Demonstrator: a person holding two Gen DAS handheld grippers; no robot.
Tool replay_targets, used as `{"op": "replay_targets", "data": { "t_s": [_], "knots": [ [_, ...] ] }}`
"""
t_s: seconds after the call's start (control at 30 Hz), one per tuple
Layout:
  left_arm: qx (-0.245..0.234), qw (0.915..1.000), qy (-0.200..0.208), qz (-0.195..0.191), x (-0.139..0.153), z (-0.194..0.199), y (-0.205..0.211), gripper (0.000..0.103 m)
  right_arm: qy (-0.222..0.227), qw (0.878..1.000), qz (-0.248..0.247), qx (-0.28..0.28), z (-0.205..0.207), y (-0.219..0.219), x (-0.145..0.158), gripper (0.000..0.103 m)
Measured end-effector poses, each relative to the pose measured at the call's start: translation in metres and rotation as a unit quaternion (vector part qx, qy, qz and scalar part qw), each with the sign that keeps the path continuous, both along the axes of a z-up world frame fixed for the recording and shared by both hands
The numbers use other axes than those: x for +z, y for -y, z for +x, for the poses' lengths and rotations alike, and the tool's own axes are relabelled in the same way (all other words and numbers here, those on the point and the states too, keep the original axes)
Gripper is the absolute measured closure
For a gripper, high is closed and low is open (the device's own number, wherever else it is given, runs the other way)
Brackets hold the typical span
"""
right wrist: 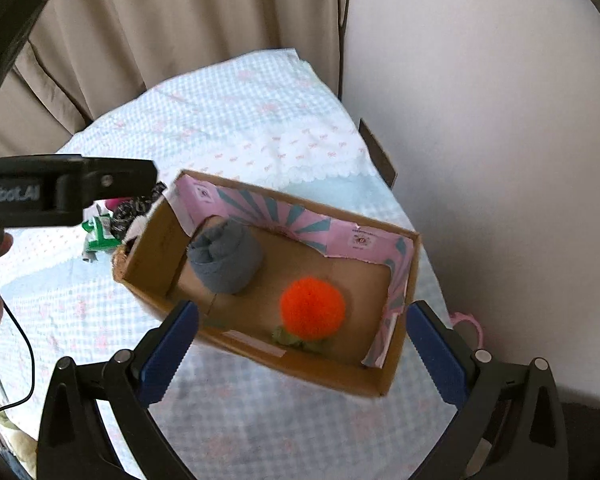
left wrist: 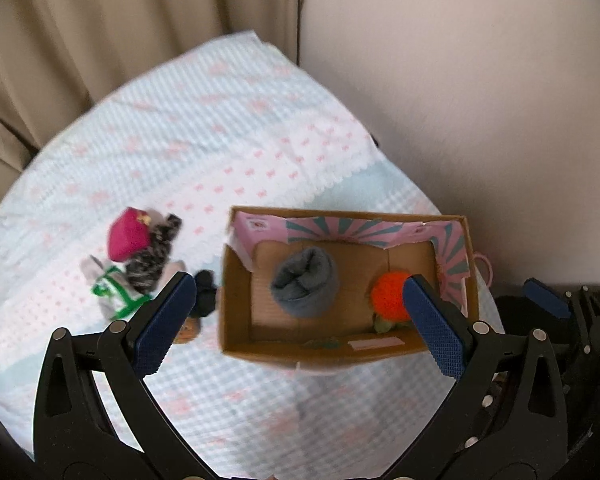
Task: Organize soft objects
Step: 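Lift both tools away from the box back toward the remaining items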
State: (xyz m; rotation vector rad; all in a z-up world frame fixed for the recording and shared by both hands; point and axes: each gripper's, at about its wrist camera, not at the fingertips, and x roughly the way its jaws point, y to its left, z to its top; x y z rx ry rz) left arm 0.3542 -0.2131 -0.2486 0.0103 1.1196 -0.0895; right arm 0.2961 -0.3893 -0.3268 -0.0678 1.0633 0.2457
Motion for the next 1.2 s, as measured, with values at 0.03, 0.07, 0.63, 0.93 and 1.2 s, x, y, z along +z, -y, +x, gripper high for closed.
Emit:
{"op": "replay_targets", "data": {
  "t_s": [0.03, 0.07, 0.63, 0.93, 1.2],
  "knots": [
    [0.001, 0.9999, 0.013, 0.003, 0.011, -0.009, -0.005, 0.000, 0.004, 1.000, 0.001, -0.001, -0.004, -0.001, 0.005, 0.000],
    [0.001, 0.9998, 0.021, 0.004, 0.016, -0.014, -0.007, 0.000, 0.008, 1.000, 0.002, -0.003, -0.007, -0.003, 0.011, 0.000],
    [0.030, 0.9854, 0.168, 0.004, 0.114, -0.164, -0.127, 0.000, 0.146, 0.987, 0.008, -0.069, -0.105, -0.064, 0.125, 0.000],
    [0.027, 0.9825, 0.184, -0.009, 0.130, -0.221, -0.214, 0.000, 0.165, 0.980, 0.017, -0.111, -0.149, -0.128, 0.151, 0.000],
    [0.012, 0.9829, 0.183, -0.016, 0.118, -0.231, -0.283, 0.000, 0.167, 0.978, 0.027, -0.122, -0.167, -0.187, 0.152, 0.000]
  ]
}}
